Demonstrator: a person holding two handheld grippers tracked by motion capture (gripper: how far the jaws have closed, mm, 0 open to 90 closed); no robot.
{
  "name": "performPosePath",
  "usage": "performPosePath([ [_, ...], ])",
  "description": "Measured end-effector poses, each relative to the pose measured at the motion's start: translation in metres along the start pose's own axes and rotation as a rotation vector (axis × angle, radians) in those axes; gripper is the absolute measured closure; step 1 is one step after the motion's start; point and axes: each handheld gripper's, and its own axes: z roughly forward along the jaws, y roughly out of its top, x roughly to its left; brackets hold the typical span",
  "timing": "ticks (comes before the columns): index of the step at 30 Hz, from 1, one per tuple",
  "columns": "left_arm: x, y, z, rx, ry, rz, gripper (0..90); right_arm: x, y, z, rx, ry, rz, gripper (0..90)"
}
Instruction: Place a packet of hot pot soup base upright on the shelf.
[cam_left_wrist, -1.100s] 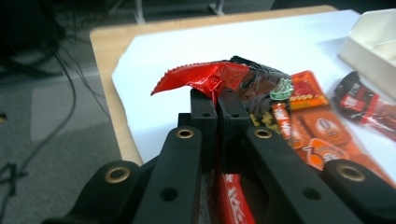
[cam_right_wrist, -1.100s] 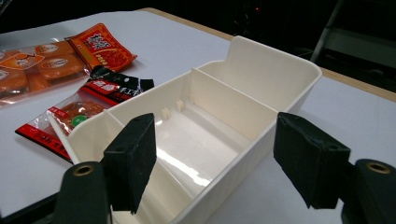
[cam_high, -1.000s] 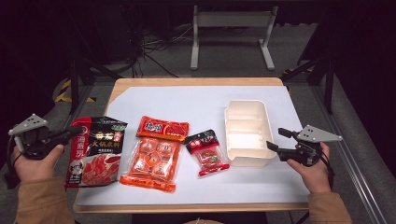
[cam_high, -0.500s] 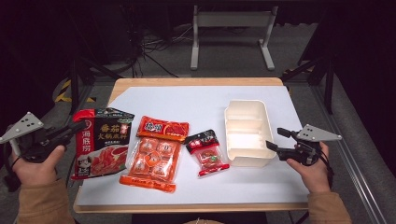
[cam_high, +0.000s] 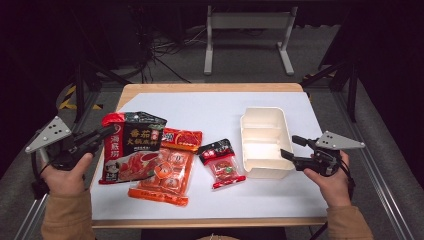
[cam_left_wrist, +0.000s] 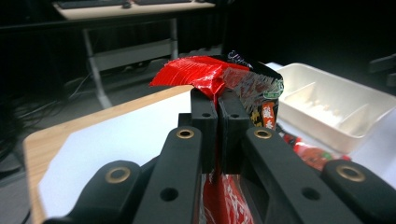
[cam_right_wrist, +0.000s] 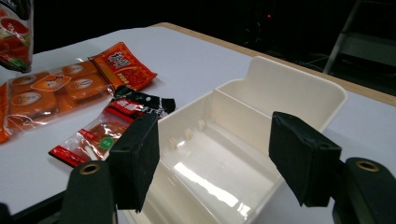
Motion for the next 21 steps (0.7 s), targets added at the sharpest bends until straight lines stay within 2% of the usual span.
performPosePath([
  [5, -0.013, 0.005, 0.015, -0.028, -0.057, 0.01, 87.8, 0.011, 0.017, 0.006, -0.018, 0.053, 0.005, 34.3],
  [13, -0.032, 0.012, 0.036, -0.043, -0.123, 0.035, 87.7, 0.038, 0.048, 0.029, -0.019, 0.147, -0.051, 34.4],
  [15, -0.036, 0.014, 0.04, -0.049, -0.14, 0.039, 87.8, 0.04, 0.051, 0.031, -0.018, 0.154, -0.052, 34.6],
  [19, -0.043, 0.017, 0.049, -0.054, -0.171, 0.046, 87.6, 0.048, 0.064, 0.042, 0.0, 0.205, -0.056, 36.0],
  [21, -0.047, 0.018, 0.054, -0.059, -0.185, 0.052, 87.6, 0.048, 0.07, 0.046, 0.002, 0.248, -0.027, 36.4],
])
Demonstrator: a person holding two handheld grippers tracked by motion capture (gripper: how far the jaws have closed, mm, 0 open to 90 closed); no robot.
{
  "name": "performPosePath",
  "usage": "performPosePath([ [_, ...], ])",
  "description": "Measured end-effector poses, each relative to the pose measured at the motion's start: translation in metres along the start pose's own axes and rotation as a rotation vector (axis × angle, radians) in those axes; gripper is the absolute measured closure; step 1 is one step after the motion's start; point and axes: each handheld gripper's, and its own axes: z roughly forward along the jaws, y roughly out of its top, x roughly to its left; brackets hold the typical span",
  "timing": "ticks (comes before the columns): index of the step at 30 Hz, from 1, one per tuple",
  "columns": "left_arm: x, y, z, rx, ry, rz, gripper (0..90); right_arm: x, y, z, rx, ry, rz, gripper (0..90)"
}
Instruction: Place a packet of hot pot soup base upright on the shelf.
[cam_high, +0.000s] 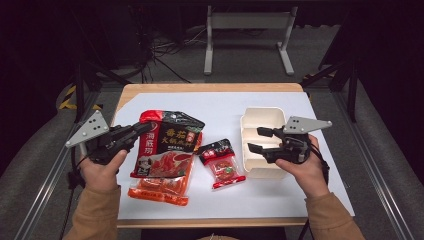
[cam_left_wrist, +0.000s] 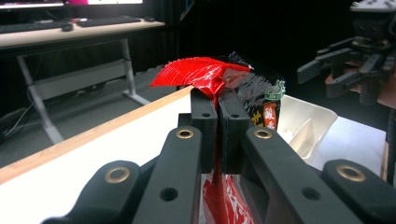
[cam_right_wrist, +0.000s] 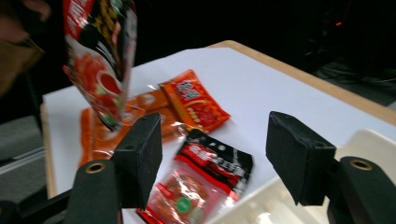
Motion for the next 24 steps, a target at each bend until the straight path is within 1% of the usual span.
performPosePath([
  [1, -0.001, 0.0, 0.002, 0.0, -0.005, 0.001, 87.6, 0.0, 0.003, 0.001, -0.012, 0.02, 0.01, 36.4],
  [2, -0.003, 0.001, 0.005, -0.002, -0.012, 0.005, 87.6, 0.0, 0.005, 0.002, -0.017, 0.031, 0.011, 36.5],
  [6, -0.009, 0.004, 0.015, -0.008, -0.038, 0.011, 87.6, 0.002, 0.015, 0.007, -0.019, 0.047, -0.011, 36.1],
  [9, -0.014, 0.006, 0.023, -0.02, -0.058, 0.015, 87.6, 0.003, 0.019, 0.013, -0.013, 0.058, -0.008, 35.7],
  [12, -0.016, 0.006, 0.026, -0.02, -0.066, 0.015, 87.6, 0.005, 0.021, 0.017, -0.015, 0.066, -0.004, 35.4],
  [17, -0.024, 0.007, 0.035, -0.021, -0.079, 0.021, 87.6, 0.011, 0.027, 0.023, -0.016, 0.087, -0.018, 34.5],
  [19, -0.026, 0.007, 0.038, -0.021, -0.086, 0.023, 87.6, 0.014, 0.029, 0.026, -0.006, 0.092, -0.023, 34.4],
  [21, -0.028, 0.007, 0.041, -0.023, -0.095, 0.022, 87.6, 0.015, 0.031, 0.03, 0.005, 0.095, -0.018, 34.3],
  [24, -0.031, 0.006, 0.044, -0.025, -0.093, 0.024, 87.5, 0.016, 0.032, 0.036, -0.01, 0.123, -0.007, 34.1],
])
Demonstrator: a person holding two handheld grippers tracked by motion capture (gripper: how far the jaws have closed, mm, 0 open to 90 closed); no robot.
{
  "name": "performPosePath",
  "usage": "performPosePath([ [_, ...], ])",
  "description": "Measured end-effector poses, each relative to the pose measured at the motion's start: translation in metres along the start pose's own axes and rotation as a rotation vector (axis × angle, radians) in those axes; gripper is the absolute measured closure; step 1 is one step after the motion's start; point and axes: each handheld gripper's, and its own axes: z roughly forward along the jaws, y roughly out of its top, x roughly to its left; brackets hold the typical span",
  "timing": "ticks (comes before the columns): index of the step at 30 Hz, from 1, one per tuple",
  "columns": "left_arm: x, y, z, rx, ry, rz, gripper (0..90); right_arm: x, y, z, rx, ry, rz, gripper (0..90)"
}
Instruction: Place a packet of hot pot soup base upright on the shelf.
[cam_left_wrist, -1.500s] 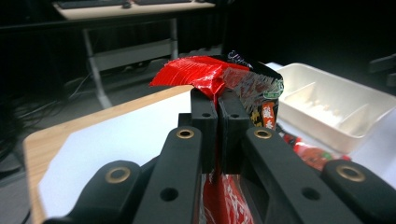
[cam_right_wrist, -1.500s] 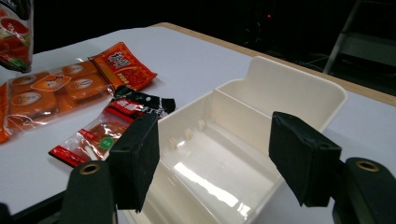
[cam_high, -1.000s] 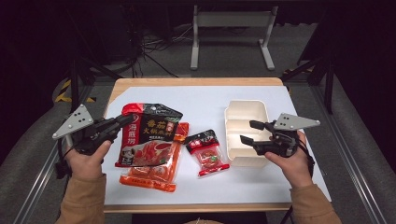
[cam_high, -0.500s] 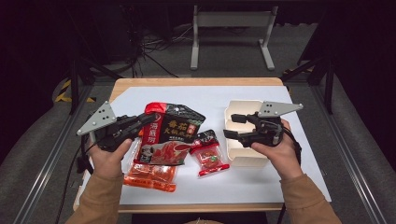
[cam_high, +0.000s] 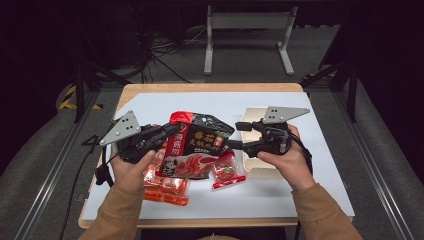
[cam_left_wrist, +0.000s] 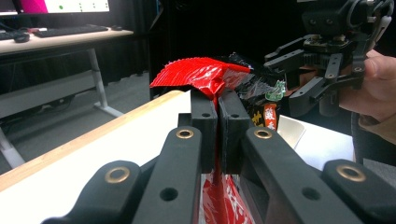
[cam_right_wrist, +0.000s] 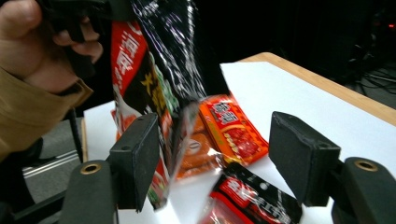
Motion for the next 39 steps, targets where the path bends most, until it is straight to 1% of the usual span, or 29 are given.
performPosePath([
  [2, -0.001, -0.001, 0.002, 0.0, 0.0, 0.001, 87.5, 0.0, 0.0, 0.004, -0.027, 0.022, 0.015, 34.8],
  [4, -0.002, -0.001, 0.003, 0.002, 0.0, 0.001, 87.4, 0.001, -0.001, 0.009, -0.04, 0.026, 0.022, 35.7],
  [12, -0.004, -0.003, 0.006, 0.003, -0.015, 0.0, 87.4, 0.001, 0.001, 0.028, -0.029, 0.036, 0.02, 35.9],
  [13, -0.004, -0.003, 0.006, 0.003, -0.015, 0.0, 87.4, 0.001, 0.001, 0.028, -0.029, 0.036, 0.02, 35.9],
  [14, -0.004, -0.003, 0.006, 0.005, -0.018, 0.0, 87.4, 0.001, 0.001, 0.034, -0.023, 0.045, 0.018, 37.6],
  [18, -0.005, -0.003, 0.008, 0.008, -0.021, 0.005, 87.3, 0.001, 0.001, 0.038, -0.015, 0.057, 0.01, 40.2],
  [22, -0.006, -0.004, 0.009, 0.013, -0.03, 0.003, 87.3, 0.003, 0.001, 0.044, -0.007, 0.086, 0.005, 42.5],
  [24, -0.006, -0.004, 0.01, 0.012, -0.034, 0.004, 87.3, 0.003, 0.0, 0.046, -0.003, 0.099, 0.0, 46.6],
  [25, -0.006, -0.004, 0.011, 0.013, -0.039, 0.001, 87.3, 0.003, 0.001, 0.047, 0.006, 0.109, 0.009, 51.3],
  [26, -0.006, -0.004, 0.011, 0.012, -0.04, 0.004, 87.3, 0.003, 0.001, 0.047, 0.017, 0.125, 0.023, 54.2],
  [27, -0.006, -0.004, 0.012, 0.012, -0.043, 0.004, 87.2, 0.003, 0.001, 0.048, 0.029, 0.132, 0.026, 59.0],
  [28, -0.006, -0.005, 0.012, 0.013, -0.046, 0.002, 87.2, 0.003, 0.001, 0.048, 0.04, 0.136, 0.022, 64.5],
  [31, -0.006, -0.005, 0.012, 0.013, -0.049, 0.002, 87.1, 0.004, 0.003, 0.047, 0.063, 0.146, 0.001, 72.4],
  [32, -0.006, -0.005, 0.012, 0.013, -0.049, 0.002, 87.0, 0.004, 0.003, 0.047, 0.063, 0.146, 0.001, 72.4],
  [33, -0.004, -0.005, 0.011, 0.015, -0.057, -0.005, 86.9, 0.005, 0.006, 0.046, 0.072, 0.136, -0.015, 74.3],
  [34, -0.004, -0.005, 0.011, 0.015, -0.057, -0.005, 86.8, 0.005, 0.006, 0.046, 0.072, 0.136, -0.015, 74.3],
  [36, -0.003, -0.005, 0.012, 0.023, -0.056, -0.01, 86.7, 0.007, 0.008, 0.044, 0.085, 0.119, -0.033, 75.4],
  [39, -0.003, -0.006, 0.013, 0.031, -0.057, -0.012, 86.3, 0.006, 0.012, 0.041, 0.094, 0.104, -0.041, 77.1],
])
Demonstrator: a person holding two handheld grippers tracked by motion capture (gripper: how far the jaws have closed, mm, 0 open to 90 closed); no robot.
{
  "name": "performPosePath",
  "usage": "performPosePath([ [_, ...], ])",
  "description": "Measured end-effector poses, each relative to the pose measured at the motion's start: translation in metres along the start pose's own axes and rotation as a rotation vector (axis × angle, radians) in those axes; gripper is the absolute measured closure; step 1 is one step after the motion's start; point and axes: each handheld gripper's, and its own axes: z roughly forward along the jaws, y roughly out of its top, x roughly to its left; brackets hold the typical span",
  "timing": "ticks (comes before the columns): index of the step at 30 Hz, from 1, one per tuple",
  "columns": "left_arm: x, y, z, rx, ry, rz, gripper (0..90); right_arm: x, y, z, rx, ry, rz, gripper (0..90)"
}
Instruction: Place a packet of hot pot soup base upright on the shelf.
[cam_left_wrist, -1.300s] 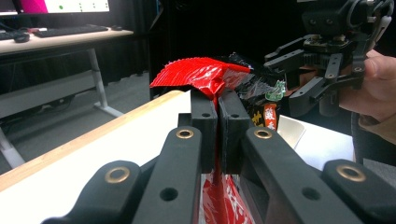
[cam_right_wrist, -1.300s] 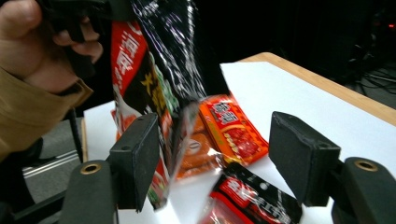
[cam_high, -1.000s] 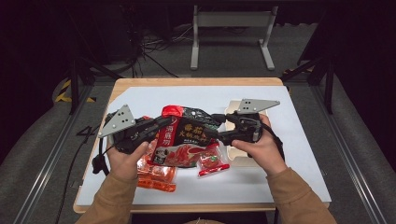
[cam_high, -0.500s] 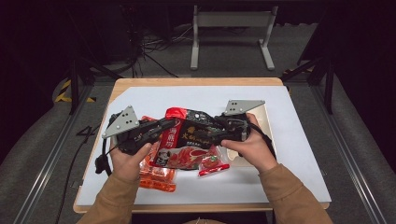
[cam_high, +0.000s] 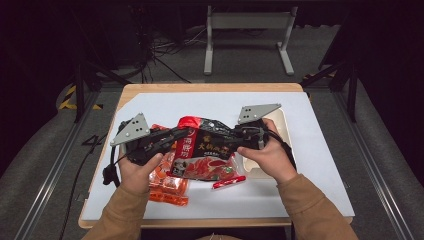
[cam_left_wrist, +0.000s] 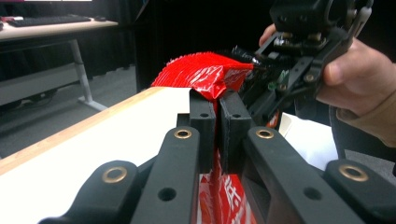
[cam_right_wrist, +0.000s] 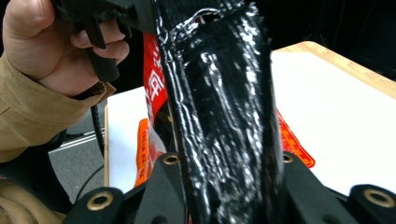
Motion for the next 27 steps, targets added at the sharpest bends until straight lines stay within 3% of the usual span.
performPosePath([
  [5, 0.001, 0.0, 0.001, 0.005, -0.006, -0.011, 84.5, -0.001, 0.007, -0.006, 0.011, -0.023, 0.0, 79.2],
  [11, 0.006, 0.0, -0.003, -0.004, -0.006, -0.023, 74.9, -0.003, 0.019, -0.014, 0.03, -0.052, -0.021, 81.3],
  [16, 0.009, 0.0, -0.005, -0.001, 0.014, -0.034, 63.0, -0.01, 0.028, -0.026, 0.031, -0.096, -0.033, 81.4],
  [19, 0.012, -0.002, -0.004, 0.027, 0.05, -0.042, 50.0, -0.013, 0.036, -0.035, 0.038, -0.122, -0.054, 81.3],
  [27, 0.019, -0.005, -0.005, 0.049, 0.069, -0.061, 44.0, -0.024, 0.05, -0.049, 0.064, -0.165, -0.097, 81.2],
])
